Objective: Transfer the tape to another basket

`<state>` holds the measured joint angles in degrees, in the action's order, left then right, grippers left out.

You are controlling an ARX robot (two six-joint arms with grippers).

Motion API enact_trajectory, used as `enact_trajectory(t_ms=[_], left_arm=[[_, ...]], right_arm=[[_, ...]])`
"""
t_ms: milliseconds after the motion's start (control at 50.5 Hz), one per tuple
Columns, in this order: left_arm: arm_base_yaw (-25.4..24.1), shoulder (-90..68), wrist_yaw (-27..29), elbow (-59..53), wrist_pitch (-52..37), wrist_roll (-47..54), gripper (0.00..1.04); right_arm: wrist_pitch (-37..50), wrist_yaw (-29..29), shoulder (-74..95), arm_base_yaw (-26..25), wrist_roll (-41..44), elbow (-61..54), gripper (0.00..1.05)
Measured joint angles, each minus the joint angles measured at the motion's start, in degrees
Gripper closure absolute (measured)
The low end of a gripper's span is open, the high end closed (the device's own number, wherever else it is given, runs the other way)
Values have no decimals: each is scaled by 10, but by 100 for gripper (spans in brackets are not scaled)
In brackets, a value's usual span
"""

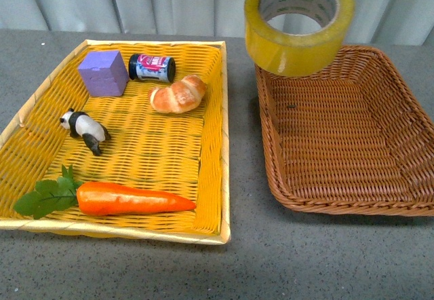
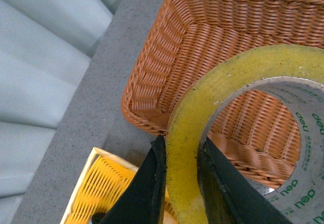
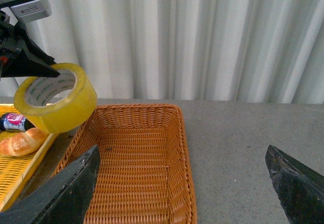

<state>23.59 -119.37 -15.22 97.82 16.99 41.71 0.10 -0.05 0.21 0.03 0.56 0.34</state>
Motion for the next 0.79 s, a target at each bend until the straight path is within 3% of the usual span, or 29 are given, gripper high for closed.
enact_trajectory(t_ms=[317, 396, 455, 554, 673, 792], left_arm=[[4, -7, 17, 11, -1, 18, 90], [2, -7, 18, 11, -1, 18, 90], [1, -7, 17, 11, -1, 18, 90], [1, -8, 17, 11, -2, 18, 90], [3, -8, 17, 11, -2, 18, 90], [3, -8, 16, 11, -2, 18, 90]], right_arm=[[0, 0, 0, 0, 0, 0, 9], [-25, 60, 17, 18, 39, 7, 9], [-19, 71, 43, 26, 77, 8, 9], [60, 19, 153, 22, 115, 33, 9], [179, -62, 381, 19, 131, 143, 9], [175, -83, 534, 25, 129, 236, 9]])
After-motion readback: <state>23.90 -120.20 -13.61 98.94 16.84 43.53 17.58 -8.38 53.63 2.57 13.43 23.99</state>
